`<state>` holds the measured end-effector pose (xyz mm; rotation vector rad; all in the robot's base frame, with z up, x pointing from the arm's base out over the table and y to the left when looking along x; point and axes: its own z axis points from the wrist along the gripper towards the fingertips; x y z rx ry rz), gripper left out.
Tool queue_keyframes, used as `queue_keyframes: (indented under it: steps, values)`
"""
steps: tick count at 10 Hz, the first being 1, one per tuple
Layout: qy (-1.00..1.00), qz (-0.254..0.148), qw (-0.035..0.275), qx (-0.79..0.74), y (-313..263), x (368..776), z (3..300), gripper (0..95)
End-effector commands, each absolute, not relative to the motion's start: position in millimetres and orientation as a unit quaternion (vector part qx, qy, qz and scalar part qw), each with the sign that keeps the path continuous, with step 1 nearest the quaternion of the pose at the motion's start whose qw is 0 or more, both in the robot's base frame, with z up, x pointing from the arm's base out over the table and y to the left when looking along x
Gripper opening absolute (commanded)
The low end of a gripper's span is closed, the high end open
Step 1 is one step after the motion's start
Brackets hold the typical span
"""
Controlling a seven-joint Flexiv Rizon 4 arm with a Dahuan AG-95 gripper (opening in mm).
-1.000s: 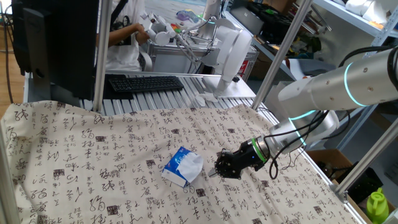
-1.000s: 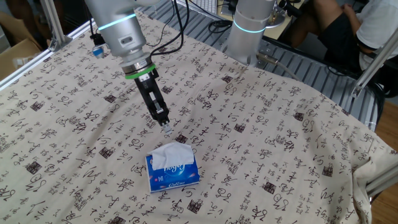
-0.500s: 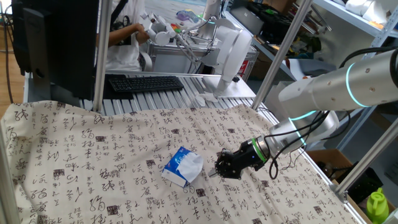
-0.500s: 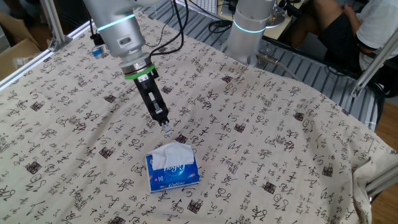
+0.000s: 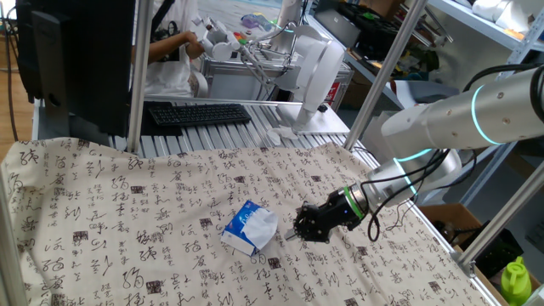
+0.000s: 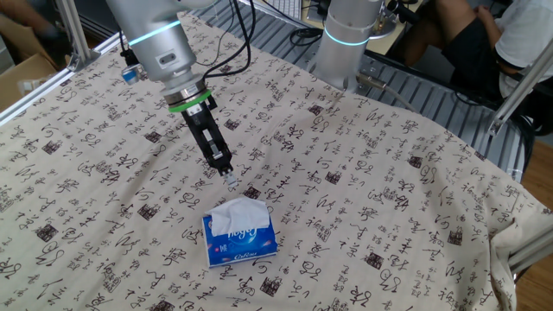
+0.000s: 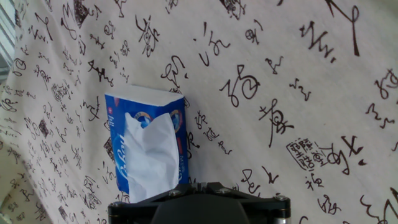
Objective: Pull out a napkin
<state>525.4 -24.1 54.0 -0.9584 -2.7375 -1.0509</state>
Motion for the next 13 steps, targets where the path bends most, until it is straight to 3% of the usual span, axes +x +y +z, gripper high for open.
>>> queue_keyframes:
  steps: [1,13]
  values:
    - [-0.884,-0.342,0.03,-0.316,-22.5,525.0,57.7,0.0]
    - [-0.877,-0.328,0.056,-0.347,-20.7,525.6,60.1,0.0]
